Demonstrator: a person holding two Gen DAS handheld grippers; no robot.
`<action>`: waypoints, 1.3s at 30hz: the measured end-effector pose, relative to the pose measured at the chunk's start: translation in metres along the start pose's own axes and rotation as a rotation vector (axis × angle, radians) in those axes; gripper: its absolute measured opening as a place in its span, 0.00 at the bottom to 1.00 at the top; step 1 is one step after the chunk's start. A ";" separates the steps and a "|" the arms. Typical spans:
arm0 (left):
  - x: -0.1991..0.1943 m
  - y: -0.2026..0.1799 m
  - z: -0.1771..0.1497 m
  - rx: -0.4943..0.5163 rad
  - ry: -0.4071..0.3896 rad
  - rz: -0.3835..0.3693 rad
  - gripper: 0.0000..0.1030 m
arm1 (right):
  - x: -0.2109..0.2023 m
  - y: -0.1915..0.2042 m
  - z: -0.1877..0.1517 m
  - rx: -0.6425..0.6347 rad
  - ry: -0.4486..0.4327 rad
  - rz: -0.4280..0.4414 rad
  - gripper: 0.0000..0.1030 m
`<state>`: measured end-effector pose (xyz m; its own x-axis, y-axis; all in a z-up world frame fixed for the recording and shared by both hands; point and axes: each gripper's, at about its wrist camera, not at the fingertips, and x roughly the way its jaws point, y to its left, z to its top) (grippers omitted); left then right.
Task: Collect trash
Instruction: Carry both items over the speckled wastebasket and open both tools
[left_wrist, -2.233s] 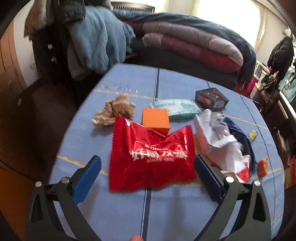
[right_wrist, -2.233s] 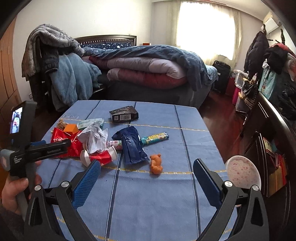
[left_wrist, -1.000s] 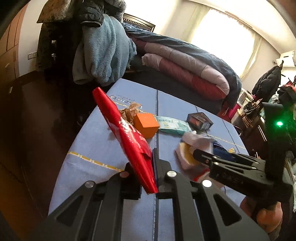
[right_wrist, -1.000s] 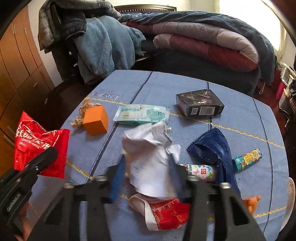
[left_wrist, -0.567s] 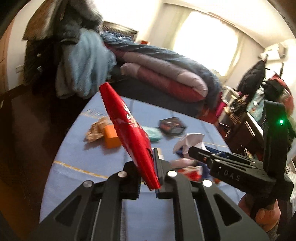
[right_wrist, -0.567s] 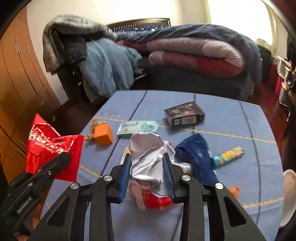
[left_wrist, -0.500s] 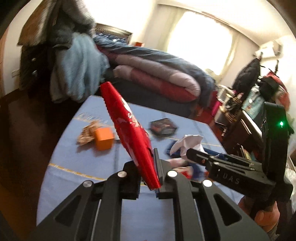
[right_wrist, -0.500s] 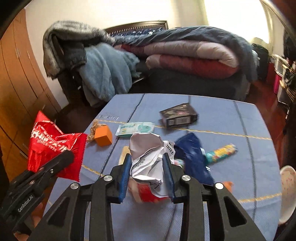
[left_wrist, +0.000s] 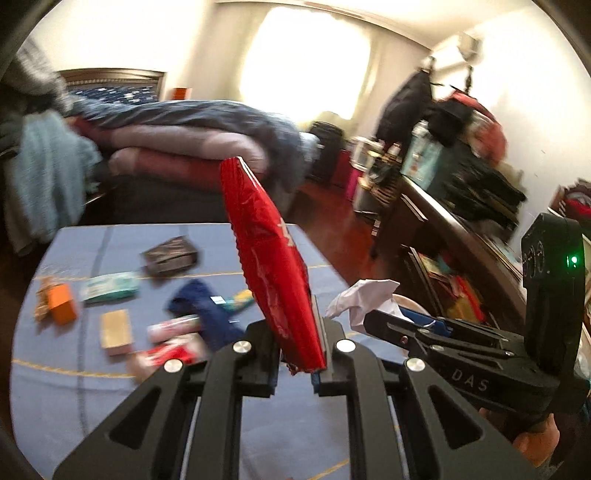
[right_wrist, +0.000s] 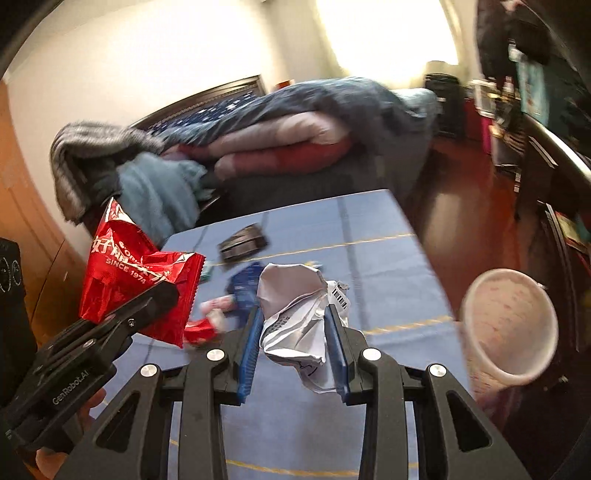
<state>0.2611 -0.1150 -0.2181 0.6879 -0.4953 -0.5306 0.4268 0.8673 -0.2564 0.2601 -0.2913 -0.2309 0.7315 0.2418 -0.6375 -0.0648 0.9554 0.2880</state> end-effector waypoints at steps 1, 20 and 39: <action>0.005 -0.009 0.000 0.014 0.005 -0.014 0.13 | -0.005 -0.009 -0.001 0.013 -0.009 -0.012 0.34; 0.203 -0.188 -0.008 0.297 0.240 -0.247 0.13 | -0.022 -0.230 -0.019 0.348 -0.080 -0.323 0.34; 0.334 -0.225 -0.018 0.299 0.412 -0.304 0.54 | 0.037 -0.328 -0.033 0.462 -0.026 -0.402 0.40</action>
<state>0.3845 -0.4752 -0.3518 0.2495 -0.6069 -0.7546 0.7571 0.6081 -0.2387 0.2864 -0.5902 -0.3727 0.6542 -0.1325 -0.7447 0.5168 0.7971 0.3122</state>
